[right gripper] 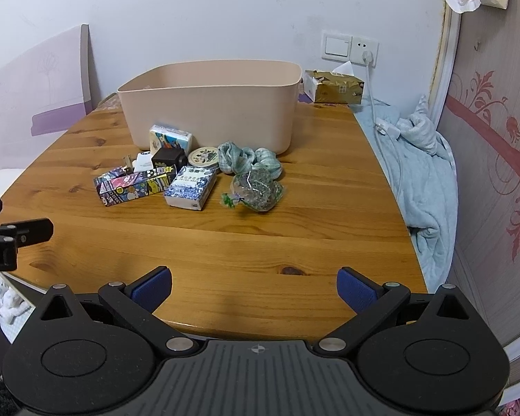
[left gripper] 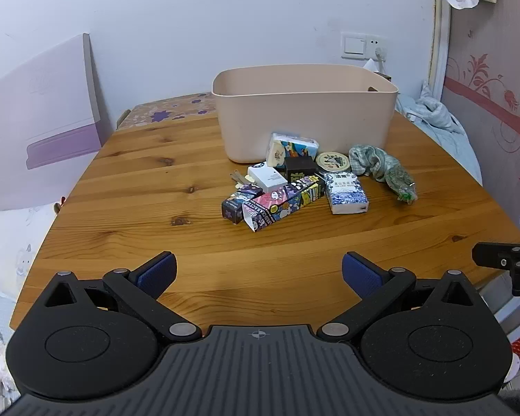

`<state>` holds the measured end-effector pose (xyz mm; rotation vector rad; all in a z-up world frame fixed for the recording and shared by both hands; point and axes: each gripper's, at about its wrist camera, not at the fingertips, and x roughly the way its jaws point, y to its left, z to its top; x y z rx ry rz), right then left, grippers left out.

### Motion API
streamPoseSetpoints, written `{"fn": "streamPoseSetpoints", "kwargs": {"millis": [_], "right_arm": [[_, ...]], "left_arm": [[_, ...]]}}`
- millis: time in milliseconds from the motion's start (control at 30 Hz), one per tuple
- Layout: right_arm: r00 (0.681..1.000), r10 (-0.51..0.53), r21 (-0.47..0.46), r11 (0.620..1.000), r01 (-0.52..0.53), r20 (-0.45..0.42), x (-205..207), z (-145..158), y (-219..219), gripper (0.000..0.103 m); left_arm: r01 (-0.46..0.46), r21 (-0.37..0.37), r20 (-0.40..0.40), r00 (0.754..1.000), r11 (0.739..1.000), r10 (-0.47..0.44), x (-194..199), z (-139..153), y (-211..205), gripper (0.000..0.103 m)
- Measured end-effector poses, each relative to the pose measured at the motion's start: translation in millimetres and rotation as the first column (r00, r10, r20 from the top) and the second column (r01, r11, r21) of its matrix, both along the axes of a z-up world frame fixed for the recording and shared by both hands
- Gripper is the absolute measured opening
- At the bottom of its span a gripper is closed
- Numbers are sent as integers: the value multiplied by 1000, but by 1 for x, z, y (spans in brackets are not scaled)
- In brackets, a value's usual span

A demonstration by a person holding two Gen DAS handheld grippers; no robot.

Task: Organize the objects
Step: 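Move both tools toward the cluster of items on the table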

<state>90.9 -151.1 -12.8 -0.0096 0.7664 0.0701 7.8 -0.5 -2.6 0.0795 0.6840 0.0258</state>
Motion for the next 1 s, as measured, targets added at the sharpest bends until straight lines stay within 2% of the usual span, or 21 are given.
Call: {"fn": "streamPoseSetpoints", "kwargs": {"millis": [1000], "right_arm": [[1000, 5, -11, 1000, -5, 11, 6, -4, 2, 103]], "left_arm": [[32, -14, -3, 999, 999, -32, 9, 1, -2, 103]]}}
